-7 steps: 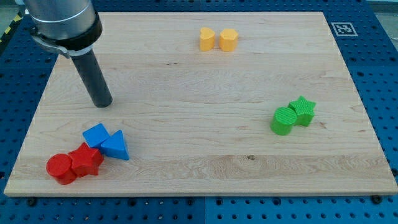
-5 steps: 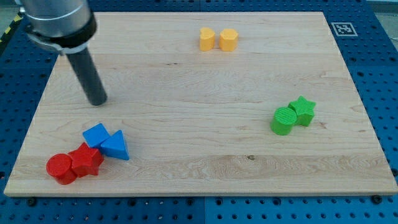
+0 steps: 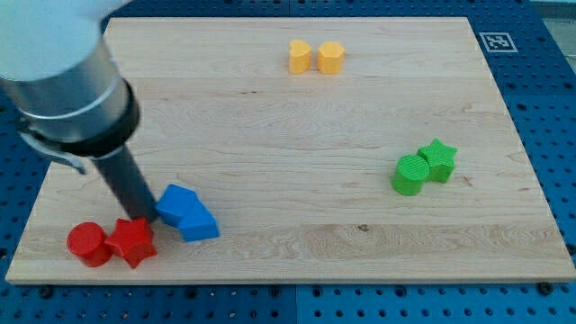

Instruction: Push the blue cube and the blue triangle to the bottom center

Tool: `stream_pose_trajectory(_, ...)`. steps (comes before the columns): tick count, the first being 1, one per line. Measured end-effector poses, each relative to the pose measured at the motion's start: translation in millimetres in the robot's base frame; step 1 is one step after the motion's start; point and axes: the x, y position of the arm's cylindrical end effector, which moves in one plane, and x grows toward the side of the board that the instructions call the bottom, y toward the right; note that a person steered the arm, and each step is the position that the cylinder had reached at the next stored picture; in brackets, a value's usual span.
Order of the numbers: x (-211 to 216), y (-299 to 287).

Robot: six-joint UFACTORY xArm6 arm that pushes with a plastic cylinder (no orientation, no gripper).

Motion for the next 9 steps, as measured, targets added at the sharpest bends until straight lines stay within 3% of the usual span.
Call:
stream_pose_trajectory(3, 2, 89)
stream_pose_trajectory(9, -3, 103)
